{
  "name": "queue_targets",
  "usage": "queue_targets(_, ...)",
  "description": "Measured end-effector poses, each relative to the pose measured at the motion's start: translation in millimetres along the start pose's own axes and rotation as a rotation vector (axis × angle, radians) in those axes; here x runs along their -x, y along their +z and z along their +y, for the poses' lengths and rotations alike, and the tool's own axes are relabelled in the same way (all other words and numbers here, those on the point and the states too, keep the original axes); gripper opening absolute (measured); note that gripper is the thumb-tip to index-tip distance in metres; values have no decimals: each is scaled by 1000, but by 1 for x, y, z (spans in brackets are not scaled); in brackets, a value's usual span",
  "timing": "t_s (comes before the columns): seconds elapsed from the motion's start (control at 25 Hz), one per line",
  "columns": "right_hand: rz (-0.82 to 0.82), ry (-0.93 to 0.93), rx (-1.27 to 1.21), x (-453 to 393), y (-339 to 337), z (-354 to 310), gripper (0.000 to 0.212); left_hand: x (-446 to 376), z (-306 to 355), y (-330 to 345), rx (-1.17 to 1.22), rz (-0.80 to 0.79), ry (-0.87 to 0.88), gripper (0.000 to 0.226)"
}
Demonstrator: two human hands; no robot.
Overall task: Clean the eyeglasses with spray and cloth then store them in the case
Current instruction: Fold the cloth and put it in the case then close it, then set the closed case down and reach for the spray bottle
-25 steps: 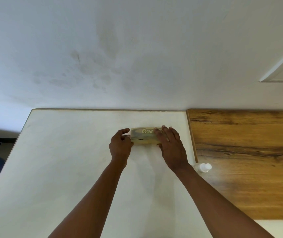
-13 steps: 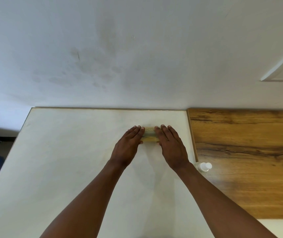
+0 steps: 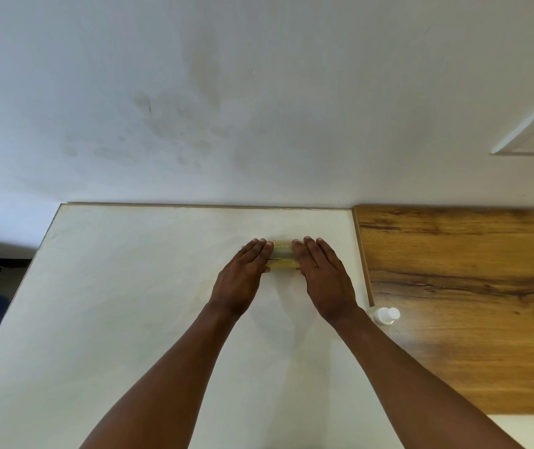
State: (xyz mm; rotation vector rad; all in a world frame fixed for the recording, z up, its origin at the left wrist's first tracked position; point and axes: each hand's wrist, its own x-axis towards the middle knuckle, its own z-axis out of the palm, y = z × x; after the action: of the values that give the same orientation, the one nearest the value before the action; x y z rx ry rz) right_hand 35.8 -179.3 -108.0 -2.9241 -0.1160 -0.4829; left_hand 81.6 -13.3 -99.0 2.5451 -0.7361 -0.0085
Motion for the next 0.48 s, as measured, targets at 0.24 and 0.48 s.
queue_targets(0.24,-50,21,-38,1,-5,0,52,-1,-2,0,22,-18,-2,44)
queue_targets(0.48,-58,222,-268,-5,-8,-12,28,2,6,1,264,80,-170,36)
